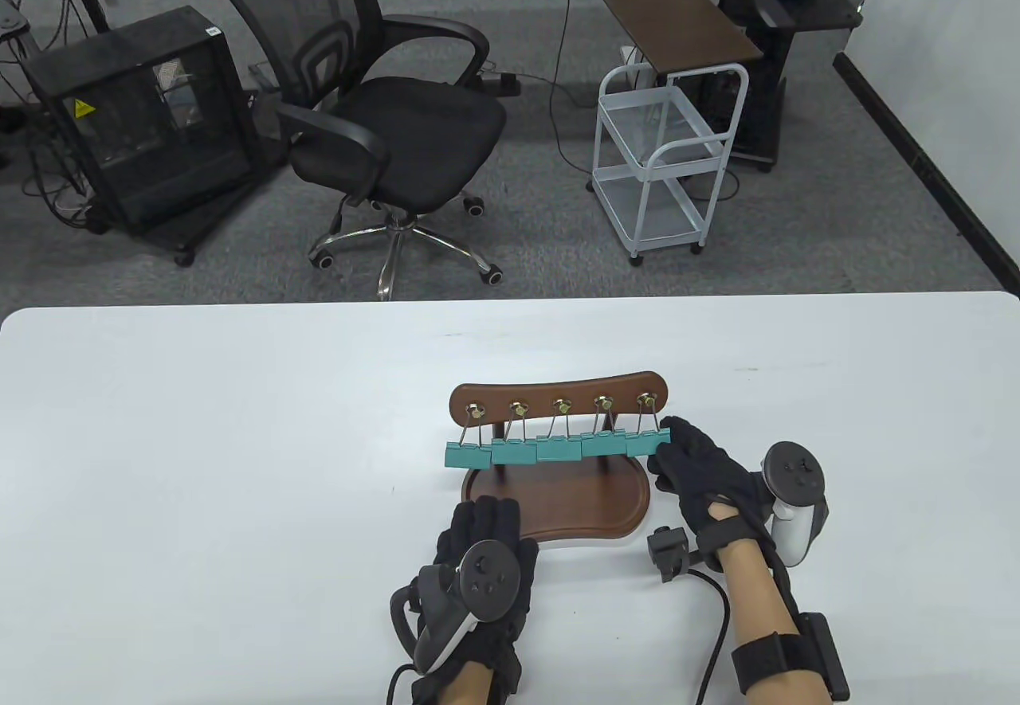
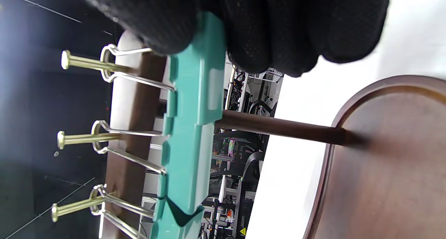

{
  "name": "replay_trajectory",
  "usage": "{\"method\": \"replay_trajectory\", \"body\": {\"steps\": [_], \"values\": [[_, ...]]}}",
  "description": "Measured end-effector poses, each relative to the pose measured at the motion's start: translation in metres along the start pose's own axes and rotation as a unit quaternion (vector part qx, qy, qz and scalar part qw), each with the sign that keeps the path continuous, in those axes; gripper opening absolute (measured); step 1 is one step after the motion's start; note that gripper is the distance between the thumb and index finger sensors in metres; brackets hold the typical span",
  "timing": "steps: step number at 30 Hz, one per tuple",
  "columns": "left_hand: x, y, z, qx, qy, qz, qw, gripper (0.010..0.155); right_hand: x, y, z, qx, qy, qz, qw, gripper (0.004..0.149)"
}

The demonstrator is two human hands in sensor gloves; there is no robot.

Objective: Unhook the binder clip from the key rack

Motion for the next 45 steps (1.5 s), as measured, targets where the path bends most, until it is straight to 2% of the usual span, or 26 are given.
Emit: {"method": "replay_trajectory", "body": {"steps": [12,45], "values": [[0.0003,-0.0001,0.0,-0.001,0.001,-0.001,1.0,0.061,-0.001,-0.0002,0.0021,-0.01,0.004,0.001,1.0,0.051],[0.0008,0.0,-0.0004,-0.003,0.002,-0.002,1.0,0.061,-0.0001,-0.0042,0.0072,-0.044,0.005,0.031,0.999,0.051]]}}
Point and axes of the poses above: the tracker on the back of each hand, its own y axis roughly to the little-finger side, its own x axis roughly from the fingertips to the wrist, z = x × y, the point moved 1 cm from there along -x, roughly from the wrist to the fingertips, and after that the axes turned 8 degrees about z, right-handed, at the moved point
